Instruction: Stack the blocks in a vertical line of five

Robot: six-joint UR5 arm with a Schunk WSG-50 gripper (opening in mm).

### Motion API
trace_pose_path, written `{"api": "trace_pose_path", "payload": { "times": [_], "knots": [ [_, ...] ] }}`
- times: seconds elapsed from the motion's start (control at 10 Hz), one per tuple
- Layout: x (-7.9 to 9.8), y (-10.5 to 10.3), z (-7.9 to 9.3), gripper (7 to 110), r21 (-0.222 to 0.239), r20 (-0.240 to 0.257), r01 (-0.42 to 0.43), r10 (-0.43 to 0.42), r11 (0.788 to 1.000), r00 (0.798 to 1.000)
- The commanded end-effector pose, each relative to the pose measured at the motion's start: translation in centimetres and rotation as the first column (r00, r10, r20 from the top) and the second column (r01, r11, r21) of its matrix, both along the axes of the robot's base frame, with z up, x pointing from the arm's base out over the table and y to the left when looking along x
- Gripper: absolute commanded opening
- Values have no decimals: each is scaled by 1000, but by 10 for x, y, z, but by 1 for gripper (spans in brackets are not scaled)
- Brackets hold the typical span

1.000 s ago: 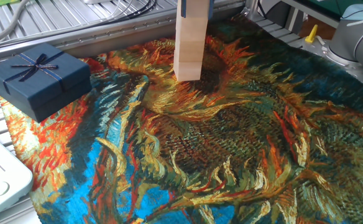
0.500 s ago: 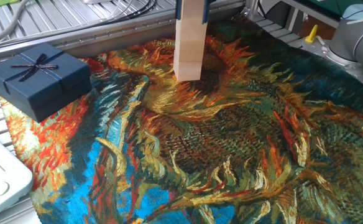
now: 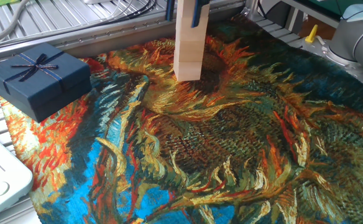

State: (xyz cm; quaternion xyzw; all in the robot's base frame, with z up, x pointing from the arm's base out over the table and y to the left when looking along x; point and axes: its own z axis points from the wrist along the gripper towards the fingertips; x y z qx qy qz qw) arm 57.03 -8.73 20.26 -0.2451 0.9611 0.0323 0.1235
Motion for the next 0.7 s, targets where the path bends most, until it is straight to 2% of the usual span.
{"api": "trace_pose_path", "payload": {
  "times": [0.0, 0.3, 0.5, 0.6],
  "knots": [
    [8, -13, 2, 44, -35, 30, 65, -64, 997, 998],
    [13, -7, 4, 44, -7, 46, 64, -63, 998, 997],
    [9, -17, 2, 44, -60, 36, 33, -31, 998, 999],
    [13, -16, -2, 44, -85, 20, -30, 32, 996, 999]
  ]
}}
